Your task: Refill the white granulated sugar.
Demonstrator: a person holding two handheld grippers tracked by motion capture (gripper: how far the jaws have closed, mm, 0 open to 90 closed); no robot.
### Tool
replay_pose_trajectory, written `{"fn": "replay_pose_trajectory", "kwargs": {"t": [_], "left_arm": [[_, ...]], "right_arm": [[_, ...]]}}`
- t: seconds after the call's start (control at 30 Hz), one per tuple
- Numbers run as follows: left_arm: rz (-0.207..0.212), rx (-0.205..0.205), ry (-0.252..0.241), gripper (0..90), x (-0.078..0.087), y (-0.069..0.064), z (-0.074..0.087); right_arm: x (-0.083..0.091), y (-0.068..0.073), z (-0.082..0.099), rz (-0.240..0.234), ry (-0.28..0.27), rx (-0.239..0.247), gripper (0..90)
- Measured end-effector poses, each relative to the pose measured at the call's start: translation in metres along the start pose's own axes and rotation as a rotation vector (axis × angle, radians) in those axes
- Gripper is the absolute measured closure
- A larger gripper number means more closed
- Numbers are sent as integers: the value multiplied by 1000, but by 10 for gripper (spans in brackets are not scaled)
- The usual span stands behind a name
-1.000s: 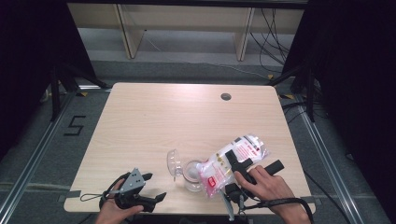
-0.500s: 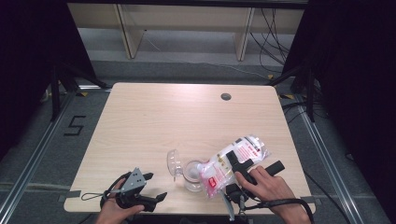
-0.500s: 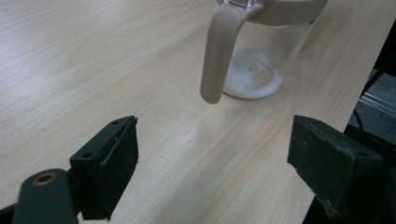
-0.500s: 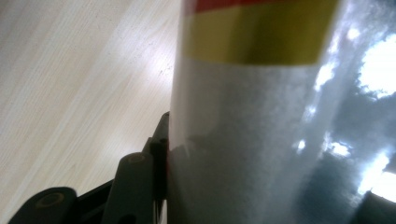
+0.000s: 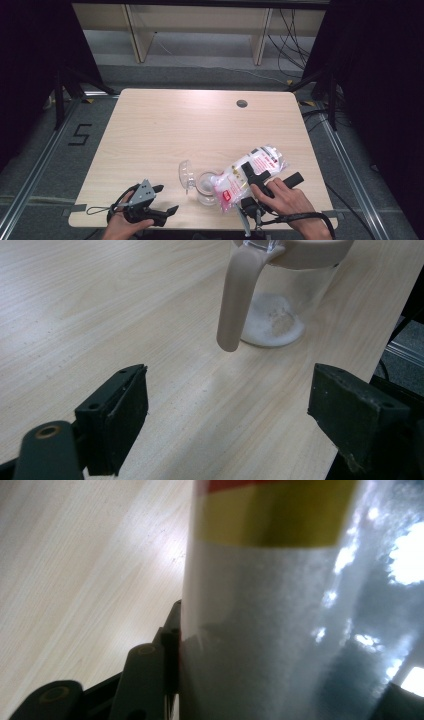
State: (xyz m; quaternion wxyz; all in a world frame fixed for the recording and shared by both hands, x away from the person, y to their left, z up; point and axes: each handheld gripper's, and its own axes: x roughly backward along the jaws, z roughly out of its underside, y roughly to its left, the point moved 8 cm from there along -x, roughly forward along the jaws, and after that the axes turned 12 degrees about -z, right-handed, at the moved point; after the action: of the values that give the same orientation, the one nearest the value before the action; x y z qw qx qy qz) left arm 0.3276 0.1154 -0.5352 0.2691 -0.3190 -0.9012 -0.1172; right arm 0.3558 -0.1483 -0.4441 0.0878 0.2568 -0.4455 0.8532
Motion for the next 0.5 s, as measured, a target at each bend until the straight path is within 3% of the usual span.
{"fn": "replay_pose_trajectory", "kwargs": {"t": [0.13,0.17,0.23,0.43,0.47,0.5], "left_arm": [[-1,-7,6,158,0,0,1],[7,17,-8,159,-1,-3,-1],[-2,-11,3,159,-1,1,1],[-3,-10,4,158,0,1,0],[5,15,-10,159,0,-2,-1],[4,12,-10,159,0,-2,-1]], "right_arm": [[0,0,0,-3,3,0,566],[0,0,-1,-5,2,3,566],[-1,0,-2,-1,-5,4,566],[-1,0,-4,-9,-6,11,567],[-1,0,-4,-9,-6,11,567],[-1,0,-4,-8,-6,11,567]]}}
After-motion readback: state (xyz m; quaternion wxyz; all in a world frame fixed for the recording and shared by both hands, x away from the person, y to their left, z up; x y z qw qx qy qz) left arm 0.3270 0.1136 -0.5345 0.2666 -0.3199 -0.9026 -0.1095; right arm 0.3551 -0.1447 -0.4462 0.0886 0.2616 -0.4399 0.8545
